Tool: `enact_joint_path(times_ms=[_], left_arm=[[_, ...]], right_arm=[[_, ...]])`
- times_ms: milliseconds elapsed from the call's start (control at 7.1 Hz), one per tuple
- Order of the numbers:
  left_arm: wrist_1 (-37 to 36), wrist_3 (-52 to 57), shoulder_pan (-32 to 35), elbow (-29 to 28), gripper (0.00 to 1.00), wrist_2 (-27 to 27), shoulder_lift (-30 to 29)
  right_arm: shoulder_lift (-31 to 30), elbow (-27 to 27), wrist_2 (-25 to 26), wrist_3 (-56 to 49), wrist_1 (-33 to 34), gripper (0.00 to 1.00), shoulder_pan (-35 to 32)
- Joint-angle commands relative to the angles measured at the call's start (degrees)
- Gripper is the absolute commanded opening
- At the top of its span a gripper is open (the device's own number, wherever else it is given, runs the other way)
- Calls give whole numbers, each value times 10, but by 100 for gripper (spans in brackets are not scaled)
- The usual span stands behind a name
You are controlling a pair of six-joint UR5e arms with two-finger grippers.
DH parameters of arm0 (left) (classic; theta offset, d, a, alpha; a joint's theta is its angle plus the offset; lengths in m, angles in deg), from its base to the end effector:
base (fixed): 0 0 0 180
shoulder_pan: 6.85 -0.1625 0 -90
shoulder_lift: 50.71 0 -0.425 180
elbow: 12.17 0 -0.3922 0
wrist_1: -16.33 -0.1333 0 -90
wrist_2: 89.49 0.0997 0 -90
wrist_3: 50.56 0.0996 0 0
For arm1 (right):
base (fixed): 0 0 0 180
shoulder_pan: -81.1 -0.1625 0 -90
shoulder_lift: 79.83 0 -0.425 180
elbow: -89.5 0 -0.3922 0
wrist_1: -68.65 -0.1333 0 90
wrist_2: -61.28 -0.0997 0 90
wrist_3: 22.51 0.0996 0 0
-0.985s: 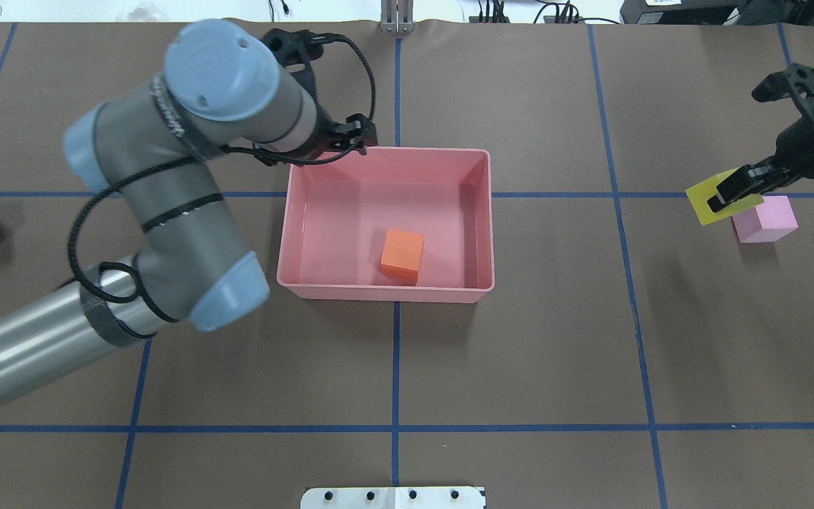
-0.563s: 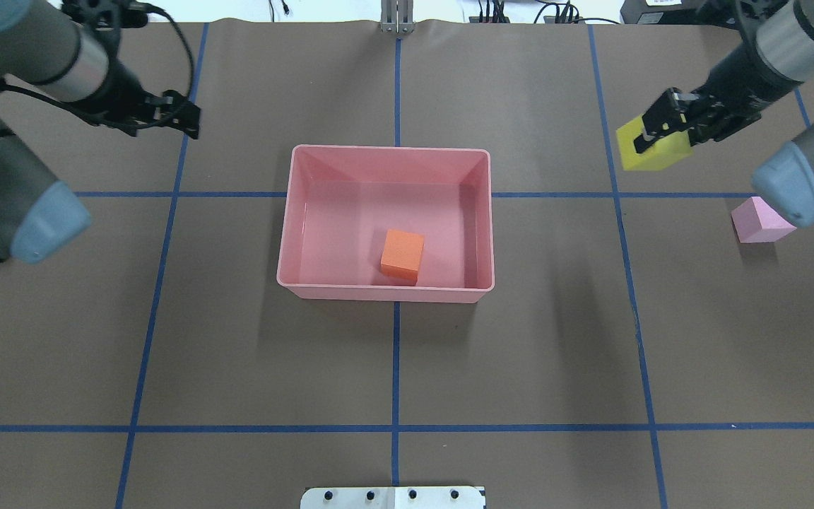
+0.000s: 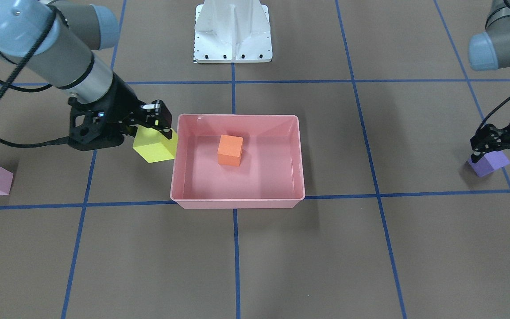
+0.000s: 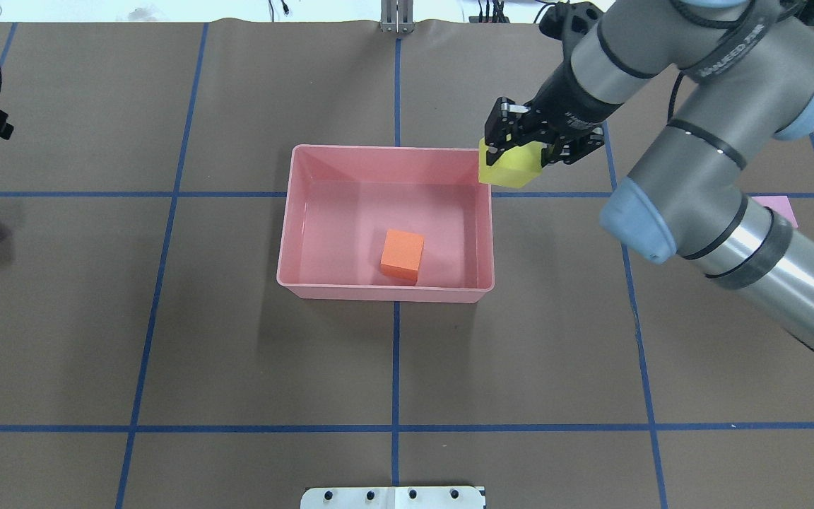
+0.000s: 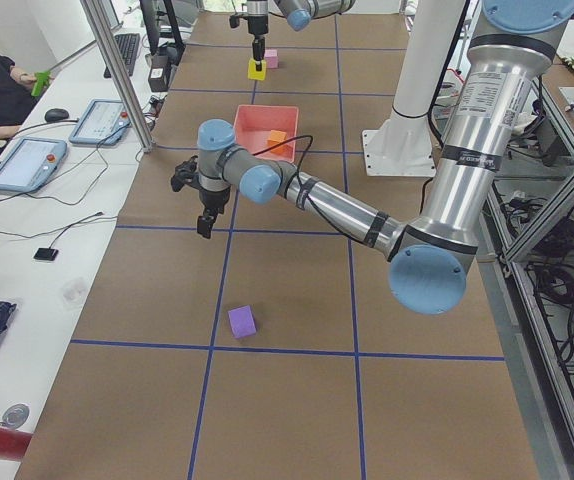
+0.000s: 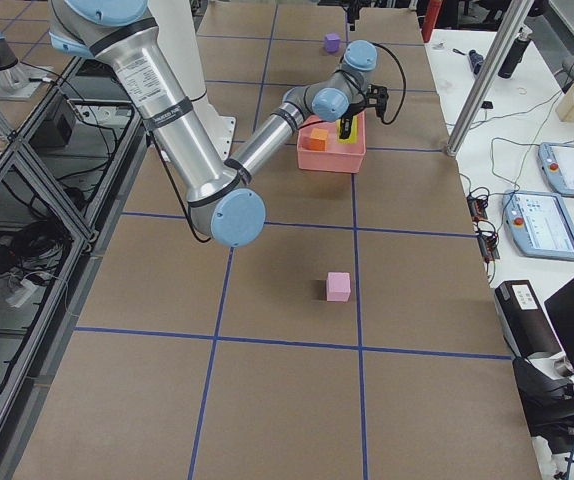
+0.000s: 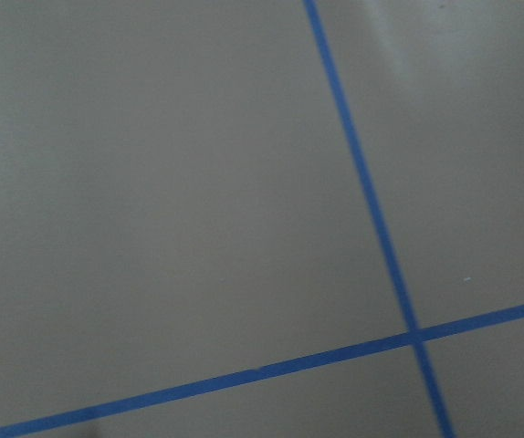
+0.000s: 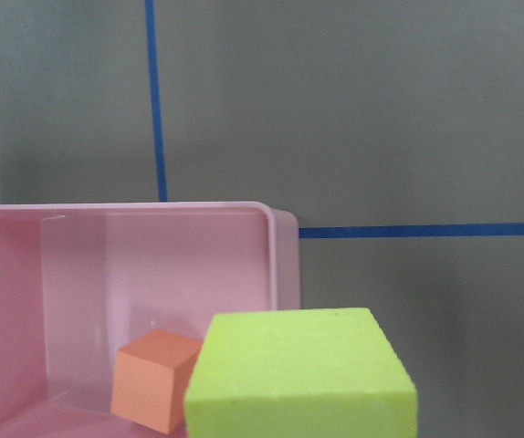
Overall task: Place blocks into pink bin with both arms
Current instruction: 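Carry the yellow cube into the pink bin with the right gripper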
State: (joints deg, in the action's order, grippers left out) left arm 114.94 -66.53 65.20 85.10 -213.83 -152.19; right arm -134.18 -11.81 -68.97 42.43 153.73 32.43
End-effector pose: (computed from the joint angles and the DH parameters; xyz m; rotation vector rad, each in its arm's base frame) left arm 0.1061 -0.5777 0.4801 0.2716 0.6976 0.1760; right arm -0.3687 -0.5237 0.1897 -0.0024 -1.0803 0.0534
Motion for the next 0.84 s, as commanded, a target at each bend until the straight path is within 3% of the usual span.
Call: enact_joint_path(times_ms=[0,282,563,704], left_arm=[[0,11,48,-31,100,1,33],[18,-25,49,-49,100,5,46],[162,-114,47,-108,100,6,78],[190,-136,47,-117,100,6,88]], right_arm=[[45,21,67,33,-1,0,58],[112,110,93,51,-46,0,81],[139,173,124,63,-105,0,93],[164,199,126,69,-106,0,99]])
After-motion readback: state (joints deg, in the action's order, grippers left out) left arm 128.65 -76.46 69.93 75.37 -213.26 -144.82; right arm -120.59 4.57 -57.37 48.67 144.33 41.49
